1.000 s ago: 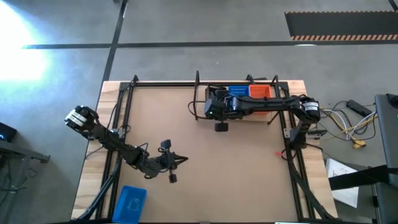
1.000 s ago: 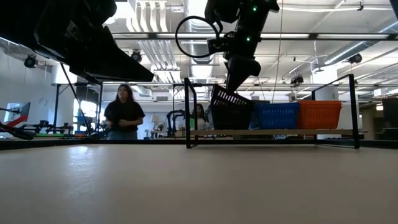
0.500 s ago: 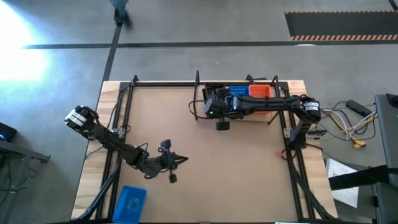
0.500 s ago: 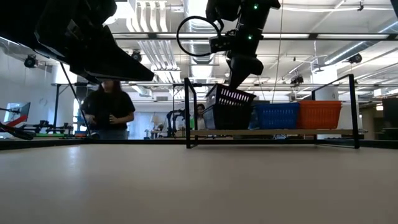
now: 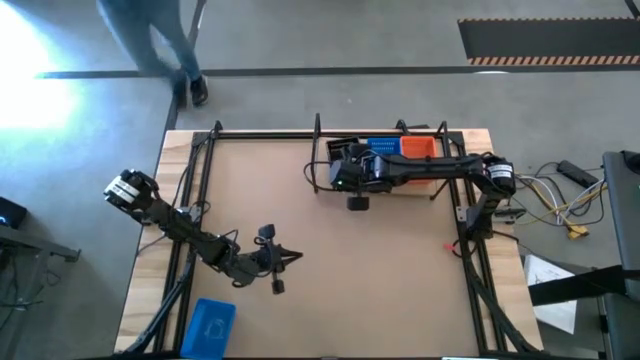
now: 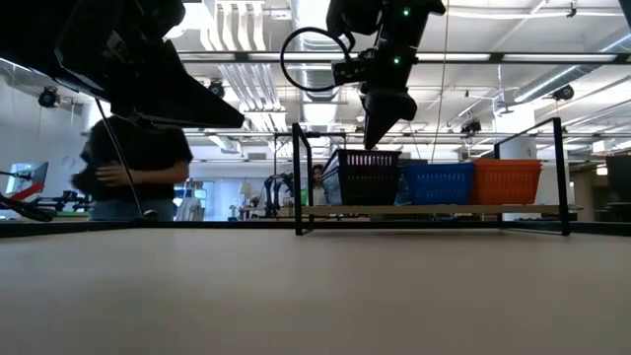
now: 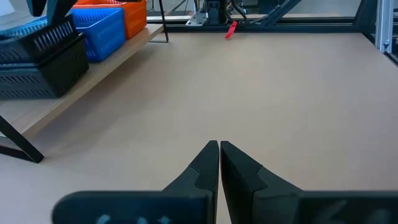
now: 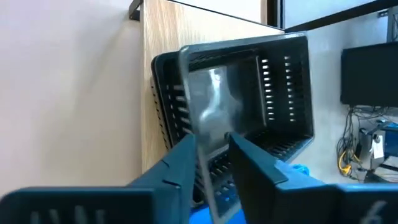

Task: Stack baskets on shelf by color
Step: Stack the black basket on top of the black basket on the shelf

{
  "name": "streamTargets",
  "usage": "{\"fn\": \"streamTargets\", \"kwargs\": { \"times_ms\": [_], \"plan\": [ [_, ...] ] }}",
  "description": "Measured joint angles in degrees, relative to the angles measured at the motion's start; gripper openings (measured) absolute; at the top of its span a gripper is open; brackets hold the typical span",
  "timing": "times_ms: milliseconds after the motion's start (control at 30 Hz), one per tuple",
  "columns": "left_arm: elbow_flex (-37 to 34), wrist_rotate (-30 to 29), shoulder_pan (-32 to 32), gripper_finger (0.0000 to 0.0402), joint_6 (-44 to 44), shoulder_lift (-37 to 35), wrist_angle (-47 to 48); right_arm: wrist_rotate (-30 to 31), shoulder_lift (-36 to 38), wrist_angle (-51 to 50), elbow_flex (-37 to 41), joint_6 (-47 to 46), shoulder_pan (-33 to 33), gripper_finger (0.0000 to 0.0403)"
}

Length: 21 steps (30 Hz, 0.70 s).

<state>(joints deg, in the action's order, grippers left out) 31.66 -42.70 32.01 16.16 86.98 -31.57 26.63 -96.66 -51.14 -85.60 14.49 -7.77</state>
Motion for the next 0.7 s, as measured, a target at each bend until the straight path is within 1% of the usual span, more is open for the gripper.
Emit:
{"fn": "streamTargets", "kwargs": {
  "times_ms": [133, 267, 400, 567, 700],
  "plan": [
    [0.0, 0.0, 0.0, 0.0000, 0.0, 0.0, 0.0, -0.6, 0.7, 0.7, 0.0, -1.3, 0.0, 0.0119],
    [0.0, 0.0, 0.0, 0.0000, 0.0, 0.0, 0.0, -7.3, 1.0, 2.7, 0.2, -2.1, -0.2, 0.0133],
    [0.0, 0.0, 0.0, 0.0000, 0.0, 0.0, 0.0, -8.3, 0.6, 4.4, 2.0, -2.5, -1.0, 0.0125],
    [0.0, 0.0, 0.0, 0.0000, 0.0, 0.0, -0.1, -14.0, 0.6, 5.7, 3.6, -2.5, -3.5, 0.0110],
    [0.0, 0.0, 0.0, 0.0000, 0.0, 0.0, -0.1, -14.8, 0.6, 6.7, 4.6, -3.0, -5.3, 0.0098]
  ]
}}
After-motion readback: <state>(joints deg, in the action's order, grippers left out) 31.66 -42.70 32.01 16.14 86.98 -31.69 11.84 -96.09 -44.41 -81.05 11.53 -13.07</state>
